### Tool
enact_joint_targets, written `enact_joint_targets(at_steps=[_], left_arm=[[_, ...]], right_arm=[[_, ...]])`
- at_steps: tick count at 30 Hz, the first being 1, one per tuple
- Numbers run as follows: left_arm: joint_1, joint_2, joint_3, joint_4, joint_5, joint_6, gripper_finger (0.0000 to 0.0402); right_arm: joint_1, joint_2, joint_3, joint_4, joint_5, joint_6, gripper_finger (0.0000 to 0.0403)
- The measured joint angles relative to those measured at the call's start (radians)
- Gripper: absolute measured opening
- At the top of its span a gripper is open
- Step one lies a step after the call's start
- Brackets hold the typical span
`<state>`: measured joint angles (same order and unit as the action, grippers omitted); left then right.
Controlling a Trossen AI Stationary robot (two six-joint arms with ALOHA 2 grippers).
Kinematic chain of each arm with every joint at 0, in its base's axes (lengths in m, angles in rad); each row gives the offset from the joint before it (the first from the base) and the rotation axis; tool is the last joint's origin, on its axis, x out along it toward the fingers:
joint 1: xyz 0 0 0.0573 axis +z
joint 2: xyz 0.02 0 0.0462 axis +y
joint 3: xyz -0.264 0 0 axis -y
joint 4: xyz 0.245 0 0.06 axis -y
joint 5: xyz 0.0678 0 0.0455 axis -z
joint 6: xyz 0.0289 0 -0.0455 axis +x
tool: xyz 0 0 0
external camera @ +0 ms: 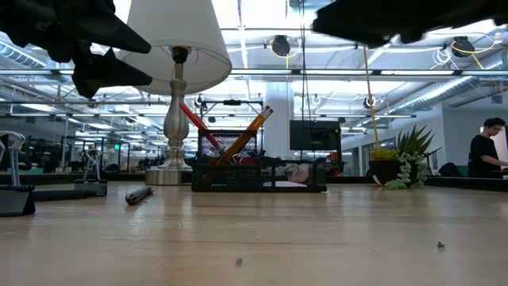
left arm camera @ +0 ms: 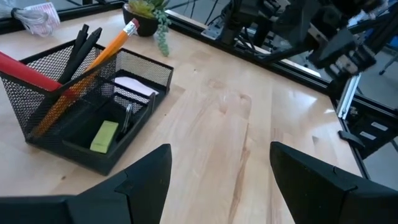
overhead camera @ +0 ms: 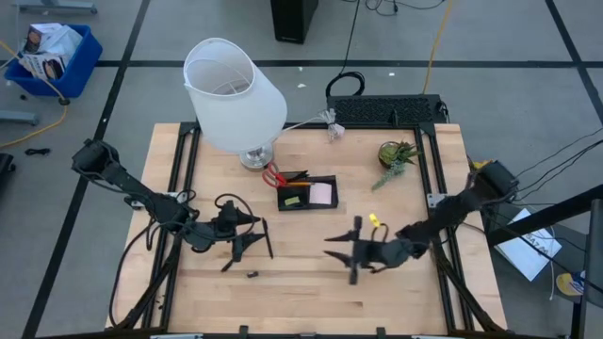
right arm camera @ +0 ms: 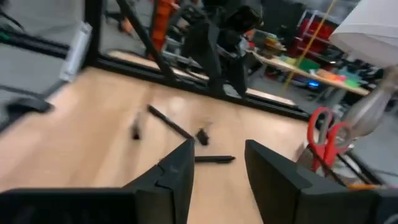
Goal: Pick and place office supplies into organizer
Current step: Put the bottom black binder clip into the bottom left compartment of the desk organizer
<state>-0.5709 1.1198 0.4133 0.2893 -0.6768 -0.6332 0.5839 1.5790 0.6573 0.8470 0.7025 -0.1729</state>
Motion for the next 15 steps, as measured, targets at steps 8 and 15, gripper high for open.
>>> enact_joint_targets(at_steps=[8, 15], left_arm=[[0.001, 0.0, 0.0, 0.008, 0.0, 0.0, 0.0274], [0.001, 0.0, 0.0, 0.008, -0.005, 0.004, 0.0273]], right_arm=[[0.048, -0.3, -0.242, 0.0, -0.145, 0.131, 0.0137], [-0.037, -0.584, -0.413, -0.01, -0.446, 0.251, 0.0137]])
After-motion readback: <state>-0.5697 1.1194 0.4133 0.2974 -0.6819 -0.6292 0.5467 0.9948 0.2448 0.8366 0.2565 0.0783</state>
